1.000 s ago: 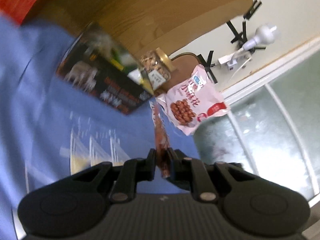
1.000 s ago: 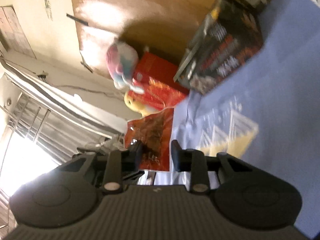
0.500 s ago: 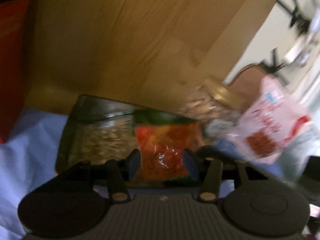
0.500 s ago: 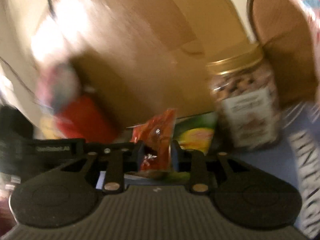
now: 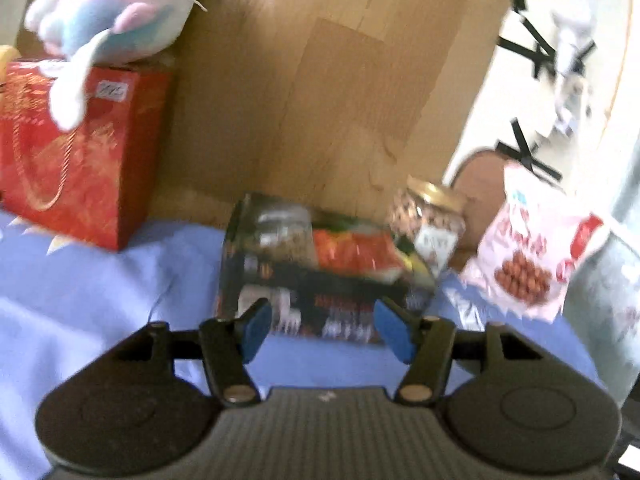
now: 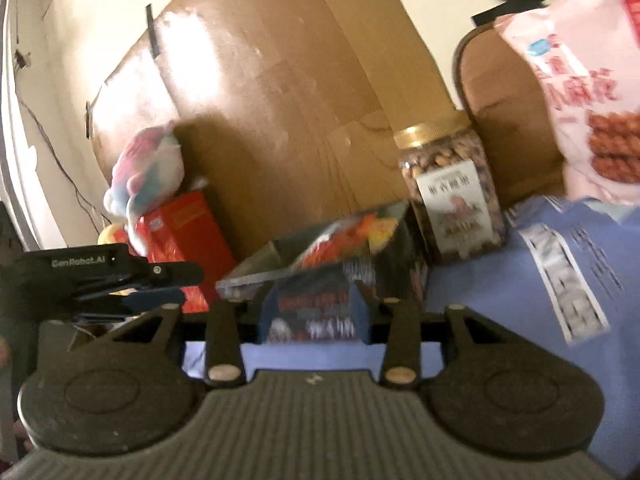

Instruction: Organize snacks

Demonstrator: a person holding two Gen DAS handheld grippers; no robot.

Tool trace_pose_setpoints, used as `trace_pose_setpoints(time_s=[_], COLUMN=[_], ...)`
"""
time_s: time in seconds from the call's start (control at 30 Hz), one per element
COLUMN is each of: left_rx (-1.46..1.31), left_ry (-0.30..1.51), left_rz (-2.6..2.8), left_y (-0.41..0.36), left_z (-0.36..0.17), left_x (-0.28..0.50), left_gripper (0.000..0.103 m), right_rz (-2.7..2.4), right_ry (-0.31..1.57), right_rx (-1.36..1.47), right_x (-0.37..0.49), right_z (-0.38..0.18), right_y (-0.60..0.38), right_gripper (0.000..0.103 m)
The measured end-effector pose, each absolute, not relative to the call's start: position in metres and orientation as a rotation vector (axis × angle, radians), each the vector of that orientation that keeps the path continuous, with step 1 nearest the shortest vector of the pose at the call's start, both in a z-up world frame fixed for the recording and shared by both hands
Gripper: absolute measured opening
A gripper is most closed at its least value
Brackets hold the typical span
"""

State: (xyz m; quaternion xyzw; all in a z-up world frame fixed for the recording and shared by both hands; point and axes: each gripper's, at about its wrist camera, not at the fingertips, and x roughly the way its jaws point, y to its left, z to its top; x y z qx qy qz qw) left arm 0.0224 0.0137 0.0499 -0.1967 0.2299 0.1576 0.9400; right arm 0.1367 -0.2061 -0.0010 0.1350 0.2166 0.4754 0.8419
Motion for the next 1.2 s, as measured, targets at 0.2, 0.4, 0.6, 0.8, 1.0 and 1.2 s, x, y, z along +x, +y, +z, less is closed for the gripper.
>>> trace_pose_setpoints(time_s=[0.2,0.4,0.6,0.8,1.0,1.2], left_rx=[-0.280,-0.186,-0.217,-0.192,-0.185,-0.168], left_ry=[0.445,0.465,0.476,0.471,0.476,0.474], left_rz=[0.479,0.562,0.562,0.564,0.567,0.571], left_y=[-0.024,-0.032,-0.026,-0.029,-0.030,-0.031], left_z=[0.016,-0.009,-0.013,-0.012,-0.012,-0.012], left_x=[0.001,0.000,0.001,0.001,0.002,0.002], left_gripper=[0.062,0.063,0.069,0.080,0.082,0.084], right_rz=[0.890,0.839,0.811,0.768,0.783,0.780], right_ry=[0.361,0.356,0.420,0.431,0.349,0.278], right_rx=[0.166,0.120,0.099,0.122,0.113,0.084], right_x=[0.094,0.086,0.092,0.093,0.079,0.069], right_z=[-0.008,-0.013,-0.018,-0.020,-0.016,-0.011], right_y=[-0.215,-0.210,-0.207,-0.211,-0.214,-0.215], right_gripper=[0.069,0.077,0.077,0.081,0.090,0.091])
